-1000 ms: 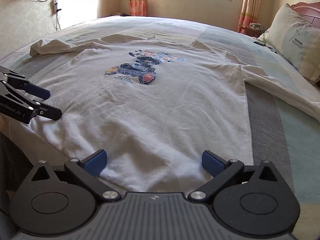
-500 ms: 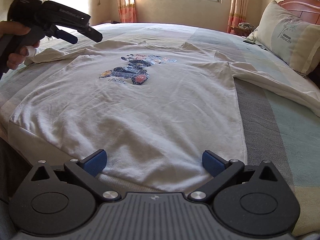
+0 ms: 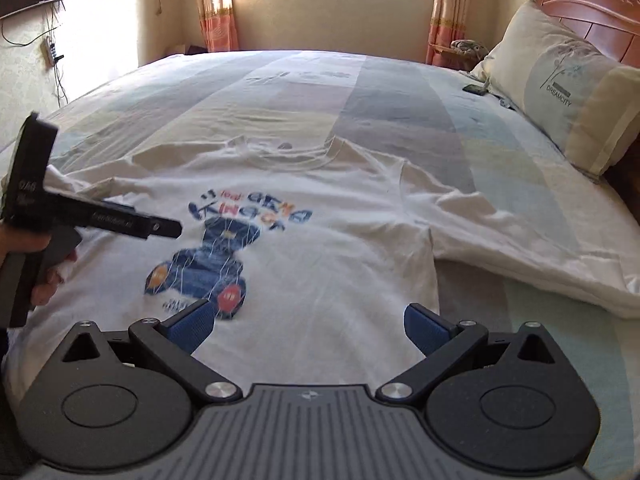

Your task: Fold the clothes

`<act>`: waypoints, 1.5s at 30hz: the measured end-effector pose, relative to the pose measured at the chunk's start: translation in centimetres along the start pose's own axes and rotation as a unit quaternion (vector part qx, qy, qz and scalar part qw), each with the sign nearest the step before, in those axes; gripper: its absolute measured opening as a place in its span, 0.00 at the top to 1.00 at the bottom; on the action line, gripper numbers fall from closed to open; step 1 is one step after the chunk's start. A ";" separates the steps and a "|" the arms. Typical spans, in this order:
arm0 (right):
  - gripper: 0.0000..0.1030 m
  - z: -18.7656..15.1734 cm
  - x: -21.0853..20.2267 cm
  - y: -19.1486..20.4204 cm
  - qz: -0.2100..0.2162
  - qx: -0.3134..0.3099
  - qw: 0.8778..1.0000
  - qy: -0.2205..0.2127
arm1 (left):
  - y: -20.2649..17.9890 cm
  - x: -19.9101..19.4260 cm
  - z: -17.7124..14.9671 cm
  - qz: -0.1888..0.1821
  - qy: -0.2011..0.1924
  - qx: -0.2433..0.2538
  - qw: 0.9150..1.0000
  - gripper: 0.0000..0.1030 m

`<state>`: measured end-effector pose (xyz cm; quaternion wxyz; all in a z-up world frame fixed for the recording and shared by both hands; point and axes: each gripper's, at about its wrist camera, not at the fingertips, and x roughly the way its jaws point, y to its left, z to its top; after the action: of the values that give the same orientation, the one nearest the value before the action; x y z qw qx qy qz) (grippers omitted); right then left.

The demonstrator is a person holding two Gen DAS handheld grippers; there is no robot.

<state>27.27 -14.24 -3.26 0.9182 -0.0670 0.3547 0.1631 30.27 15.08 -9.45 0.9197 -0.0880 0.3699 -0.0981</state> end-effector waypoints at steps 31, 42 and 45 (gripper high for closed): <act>0.00 16.0 26.2 13.9 0.098 -0.038 0.991 0.077 | 9.1 -5.7 0.7 -0.060 -0.071 -0.093 0.991 0.06; 0.00 15.7 30.5 17.0 0.113 -0.034 0.991 0.061 | 8.0 -6.1 1.0 -0.098 -0.088 -0.083 0.988 0.06; 0.00 15.7 28.2 15.6 0.110 -0.052 0.991 0.053 | 7.8 -6.6 1.1 -0.114 -0.100 -0.084 0.985 0.06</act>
<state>51.40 11.24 -10.74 0.8698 -0.0839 0.3989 0.2779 27.31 24.29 -6.11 0.9242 -0.2156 0.2705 -0.1619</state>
